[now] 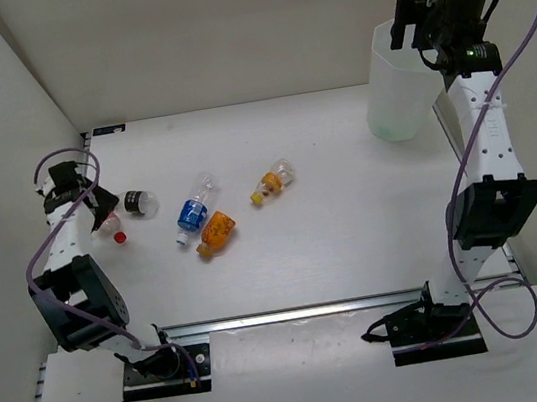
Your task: Put the plastic bottles in the bin
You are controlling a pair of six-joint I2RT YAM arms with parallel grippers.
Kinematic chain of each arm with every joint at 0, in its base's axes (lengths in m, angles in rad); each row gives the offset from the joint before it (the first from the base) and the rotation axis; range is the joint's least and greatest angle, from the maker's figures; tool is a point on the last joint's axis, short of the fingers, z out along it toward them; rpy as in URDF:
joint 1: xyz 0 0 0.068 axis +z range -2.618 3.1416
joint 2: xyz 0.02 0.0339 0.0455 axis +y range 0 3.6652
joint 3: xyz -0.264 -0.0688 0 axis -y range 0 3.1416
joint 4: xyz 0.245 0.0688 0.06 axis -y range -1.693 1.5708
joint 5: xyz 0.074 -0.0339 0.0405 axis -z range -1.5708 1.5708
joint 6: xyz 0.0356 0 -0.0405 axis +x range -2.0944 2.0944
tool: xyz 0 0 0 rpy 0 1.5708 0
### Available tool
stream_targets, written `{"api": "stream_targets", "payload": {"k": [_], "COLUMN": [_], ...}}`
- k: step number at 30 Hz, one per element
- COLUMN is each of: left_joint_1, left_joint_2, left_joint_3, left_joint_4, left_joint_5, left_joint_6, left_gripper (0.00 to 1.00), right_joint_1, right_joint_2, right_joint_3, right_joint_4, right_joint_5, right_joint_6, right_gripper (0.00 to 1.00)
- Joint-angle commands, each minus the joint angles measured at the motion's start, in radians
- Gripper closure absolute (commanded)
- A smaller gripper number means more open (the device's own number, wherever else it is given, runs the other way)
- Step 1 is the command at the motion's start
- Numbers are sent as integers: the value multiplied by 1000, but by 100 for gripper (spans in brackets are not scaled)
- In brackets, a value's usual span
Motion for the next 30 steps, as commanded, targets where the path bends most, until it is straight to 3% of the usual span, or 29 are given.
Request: {"api": "stream_targets", "payload": {"k": [1, 10, 15, 18, 23, 29, 30], "left_joint_1": [87, 123, 103, 111, 103, 91, 95], "left_joint_2": [-7, 111, 165, 177, 203, 226, 218], "left_joint_3": [-42, -37, -42, -66, -116, -123, -126], "left_joint_4": [117, 246, 249, 249, 266, 277, 282], "left_joint_5": [44, 200, 237, 227, 173, 159, 155], "left_joint_6": [1, 76, 110, 92, 72, 89, 102], "left_gripper": [2, 1, 1, 7, 28, 35, 40], "right_joint_1": [39, 108, 84, 68, 67, 65, 67], "right_joint_2": [-66, -196, -231, -244, -271, -307, -322], "right_joint_3": [-86, -304, -386, -419, -467, -507, -527], "right_joint_4": [-13, 60, 88, 109, 119, 116, 108], "right_joint_5": [3, 51, 40, 17, 23, 14, 11], "right_joint_6": [13, 10, 64, 87, 101, 113, 110], "right_gripper": [1, 1, 1, 1, 1, 0, 1]}}
